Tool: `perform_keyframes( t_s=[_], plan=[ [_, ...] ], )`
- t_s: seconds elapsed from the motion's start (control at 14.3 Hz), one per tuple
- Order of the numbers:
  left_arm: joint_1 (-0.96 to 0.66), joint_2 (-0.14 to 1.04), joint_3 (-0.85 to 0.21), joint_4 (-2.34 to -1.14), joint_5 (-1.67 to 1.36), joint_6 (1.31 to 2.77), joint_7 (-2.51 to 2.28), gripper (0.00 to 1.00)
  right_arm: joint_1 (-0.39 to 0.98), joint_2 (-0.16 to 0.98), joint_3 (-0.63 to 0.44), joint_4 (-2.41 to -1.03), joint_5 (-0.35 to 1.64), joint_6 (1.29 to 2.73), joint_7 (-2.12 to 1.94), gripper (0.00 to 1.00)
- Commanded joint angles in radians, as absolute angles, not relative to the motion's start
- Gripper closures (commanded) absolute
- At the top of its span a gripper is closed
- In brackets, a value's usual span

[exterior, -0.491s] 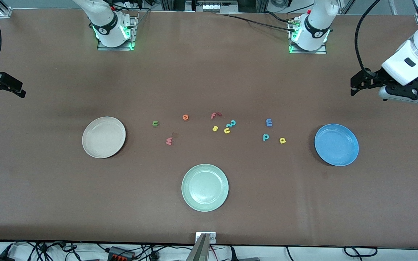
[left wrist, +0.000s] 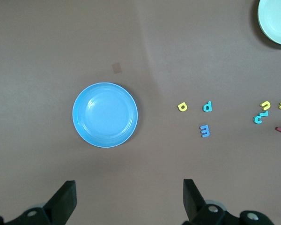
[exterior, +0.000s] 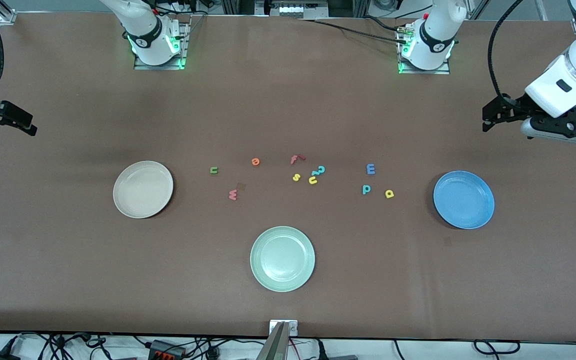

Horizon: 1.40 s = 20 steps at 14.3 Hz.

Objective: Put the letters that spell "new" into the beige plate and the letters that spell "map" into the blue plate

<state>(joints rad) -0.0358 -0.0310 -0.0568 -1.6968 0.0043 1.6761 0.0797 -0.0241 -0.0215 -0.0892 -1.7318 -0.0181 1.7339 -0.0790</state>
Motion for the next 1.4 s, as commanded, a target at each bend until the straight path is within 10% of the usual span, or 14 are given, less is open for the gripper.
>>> perform_keyframes(
  t_s=[0.0,0.63,1.33],
  plan=[
    [-0.038,-0.037,-0.061,-1.683,0.017,1.657,0.067,0.0,-0.023,-0.026,-0.087,-1.738,-0.029,1.732,-0.075,0.0],
    [-0.038,-0.037,-0.063,-1.683,0.017,1.657,0.067,0.0,-0.023,-0.008,-0.086,-1.741,-0.028,1.727,-0.074,0.0],
    [-0.038,-0.037,-0.063,-1.683,0.017,1.657,0.067,0.0,0.239,0.333,-0.083,-1.746,0.042,1.859,-0.045,0.0]
  ],
)
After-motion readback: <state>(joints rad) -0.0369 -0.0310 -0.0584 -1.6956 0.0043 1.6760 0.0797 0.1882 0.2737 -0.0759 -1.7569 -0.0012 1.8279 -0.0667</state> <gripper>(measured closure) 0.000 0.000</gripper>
